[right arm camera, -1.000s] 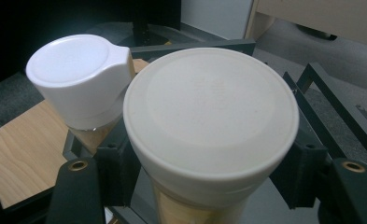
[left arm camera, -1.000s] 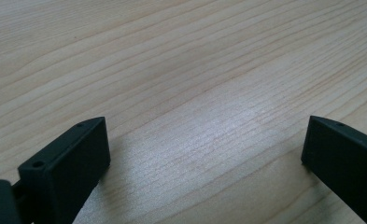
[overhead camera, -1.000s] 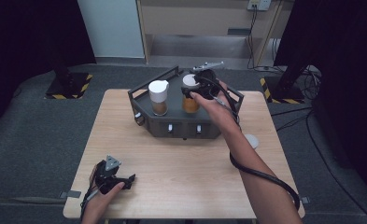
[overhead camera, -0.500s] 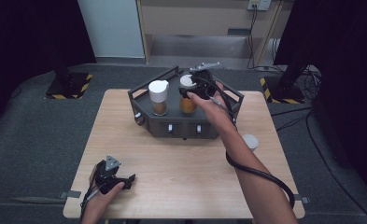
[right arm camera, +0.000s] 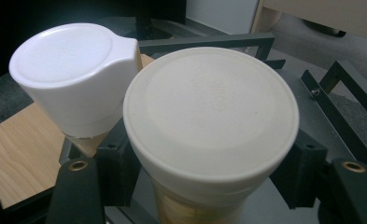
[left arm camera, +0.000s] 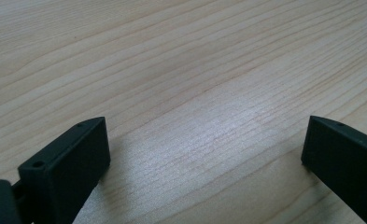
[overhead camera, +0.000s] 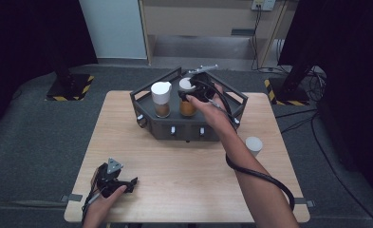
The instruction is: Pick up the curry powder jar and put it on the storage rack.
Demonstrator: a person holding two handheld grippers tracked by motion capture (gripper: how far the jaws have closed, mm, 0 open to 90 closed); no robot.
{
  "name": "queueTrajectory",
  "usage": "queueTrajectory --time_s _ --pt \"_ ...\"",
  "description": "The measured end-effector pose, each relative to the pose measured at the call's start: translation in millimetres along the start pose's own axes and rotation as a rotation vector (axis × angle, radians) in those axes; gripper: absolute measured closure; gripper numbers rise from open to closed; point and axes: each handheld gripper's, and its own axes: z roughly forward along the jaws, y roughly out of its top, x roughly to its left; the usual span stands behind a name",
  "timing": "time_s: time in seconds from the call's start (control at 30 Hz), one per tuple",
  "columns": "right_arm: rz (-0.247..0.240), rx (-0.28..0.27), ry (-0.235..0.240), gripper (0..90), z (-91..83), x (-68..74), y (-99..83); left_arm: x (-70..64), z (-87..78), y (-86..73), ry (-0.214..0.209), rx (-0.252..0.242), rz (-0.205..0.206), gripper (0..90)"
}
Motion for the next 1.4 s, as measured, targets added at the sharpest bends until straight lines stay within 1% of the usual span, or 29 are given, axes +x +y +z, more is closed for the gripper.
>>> queueTrajectory --time_s 0.37,0.47,0.9,1.27,1.4 --pt "0.01 0.006 0.001 34.1 3.4 -0.7 -1.6 -0.1 0.0 -0.2 0.001 -0.001 -0.001 0.0" --pt "0.006 0.008 0.0 34.1 3.5 -1.7 -1.4 -0.1 0.0 -0.1 0.0 -0.001 -0.001 0.0" --pt "0.023 0.017 -0.003 34.1 6.3 -5.4 -5.8 0.0 0.0 -0.1 0.0 -0.001 0.0 0.0" --pt "0.039 0.012 0.0 33.6 6.3 -5.8 -8.0 -0.1 0.0 0.0 0.0 0.0 0.0 0.0" --pt "0.036 0.01 0.001 33.3 5.9 -6.2 -9.0 -0.1 -0.1 0.2 0.0 0.001 0.0 0.0"
